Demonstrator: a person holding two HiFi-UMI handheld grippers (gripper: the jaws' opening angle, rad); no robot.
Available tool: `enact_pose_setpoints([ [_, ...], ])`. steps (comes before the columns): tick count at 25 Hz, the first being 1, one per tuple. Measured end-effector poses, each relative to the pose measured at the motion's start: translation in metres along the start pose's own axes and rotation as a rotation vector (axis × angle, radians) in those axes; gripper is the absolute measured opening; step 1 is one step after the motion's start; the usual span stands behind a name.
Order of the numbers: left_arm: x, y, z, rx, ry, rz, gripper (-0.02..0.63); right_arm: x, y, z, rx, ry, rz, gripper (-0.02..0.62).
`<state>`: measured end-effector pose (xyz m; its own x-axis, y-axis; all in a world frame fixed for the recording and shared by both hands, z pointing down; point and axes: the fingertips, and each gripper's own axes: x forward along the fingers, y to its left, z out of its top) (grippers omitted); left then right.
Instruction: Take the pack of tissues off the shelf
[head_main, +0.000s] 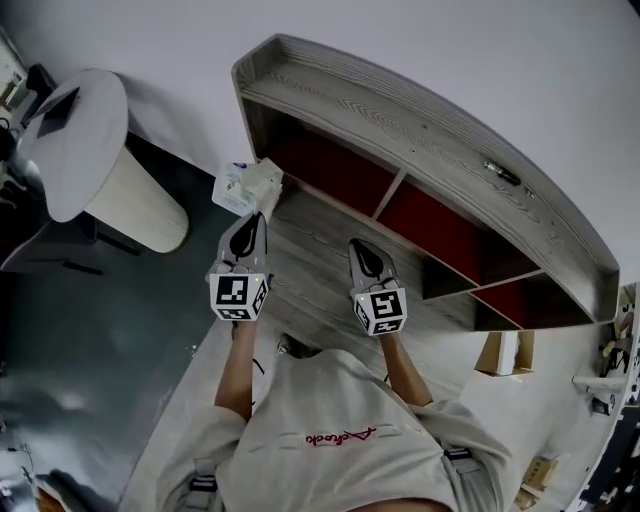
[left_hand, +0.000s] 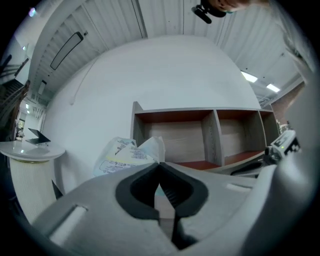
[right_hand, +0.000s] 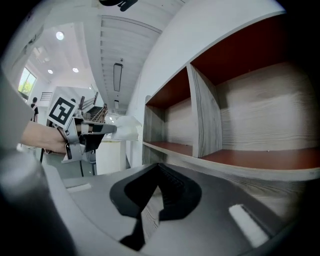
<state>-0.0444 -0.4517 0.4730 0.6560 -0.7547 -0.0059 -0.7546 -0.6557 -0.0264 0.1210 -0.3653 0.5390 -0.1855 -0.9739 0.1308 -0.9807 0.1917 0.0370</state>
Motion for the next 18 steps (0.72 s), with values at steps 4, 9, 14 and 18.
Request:
enact_pose_setpoints([
  [4,-0.022,0.013,-0.005,-0.005,0.011,0.062,0.002,0.008,0.008,0.005,-0.006,-0.012,0.041,0.008],
  [9,-0.052,0.037,-0.010,-0.005,0.027,0.153,0.002,0.022,0.023,0.013,-0.013,-0.032,0.097,0.008],
  [14,-0.080,0.056,-0.011,-0.005,0.033,0.220,0.002,0.033,0.041,0.021,-0.018,-0.047,0.142,0.008],
  [18,-0.100,0.068,-0.014,-0.012,0.039,0.260,0.002,0.042,0.054,0.026,-0.025,-0.057,0.169,0.006],
])
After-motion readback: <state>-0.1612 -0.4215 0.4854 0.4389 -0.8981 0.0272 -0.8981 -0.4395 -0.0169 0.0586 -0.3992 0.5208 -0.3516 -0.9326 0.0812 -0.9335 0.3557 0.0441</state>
